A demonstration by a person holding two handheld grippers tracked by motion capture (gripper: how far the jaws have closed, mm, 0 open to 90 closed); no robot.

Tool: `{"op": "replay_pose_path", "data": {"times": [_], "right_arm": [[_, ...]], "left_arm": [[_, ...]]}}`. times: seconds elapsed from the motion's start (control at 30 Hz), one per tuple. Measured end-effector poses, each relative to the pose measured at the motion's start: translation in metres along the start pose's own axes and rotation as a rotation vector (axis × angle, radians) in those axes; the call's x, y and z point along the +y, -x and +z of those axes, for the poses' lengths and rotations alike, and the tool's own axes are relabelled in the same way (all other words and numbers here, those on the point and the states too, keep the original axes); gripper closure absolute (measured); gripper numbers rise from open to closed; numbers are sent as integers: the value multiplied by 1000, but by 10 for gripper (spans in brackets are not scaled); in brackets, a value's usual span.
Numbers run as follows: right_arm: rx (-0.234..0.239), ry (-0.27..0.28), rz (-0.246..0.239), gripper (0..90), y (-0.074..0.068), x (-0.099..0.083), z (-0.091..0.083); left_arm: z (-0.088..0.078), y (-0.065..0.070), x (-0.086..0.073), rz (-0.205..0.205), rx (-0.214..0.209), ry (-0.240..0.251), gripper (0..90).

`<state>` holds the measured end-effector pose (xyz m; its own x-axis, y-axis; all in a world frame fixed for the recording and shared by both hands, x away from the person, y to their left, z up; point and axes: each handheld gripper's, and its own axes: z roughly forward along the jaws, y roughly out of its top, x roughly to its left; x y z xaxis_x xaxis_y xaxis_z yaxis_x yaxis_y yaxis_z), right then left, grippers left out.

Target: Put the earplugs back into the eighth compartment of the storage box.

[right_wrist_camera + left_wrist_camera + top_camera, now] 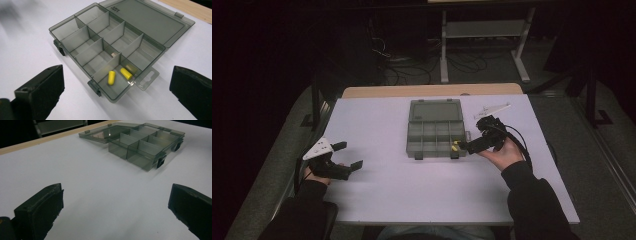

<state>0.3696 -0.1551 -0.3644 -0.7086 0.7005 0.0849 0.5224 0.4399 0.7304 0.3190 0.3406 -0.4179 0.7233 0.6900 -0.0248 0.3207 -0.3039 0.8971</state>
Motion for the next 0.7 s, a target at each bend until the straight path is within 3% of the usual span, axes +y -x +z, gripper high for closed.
{"op": "replay_pose_path", "data": {"times": [0.3, 0.7], "right_arm": [[20, 27, 11, 0, 1, -13, -8], [-8, 67, 33, 0, 4, -35, -19]], "left_arm": [[0, 0, 0, 1, -1, 2, 0], [-1, 1, 1, 4, 0, 4, 0]]}}
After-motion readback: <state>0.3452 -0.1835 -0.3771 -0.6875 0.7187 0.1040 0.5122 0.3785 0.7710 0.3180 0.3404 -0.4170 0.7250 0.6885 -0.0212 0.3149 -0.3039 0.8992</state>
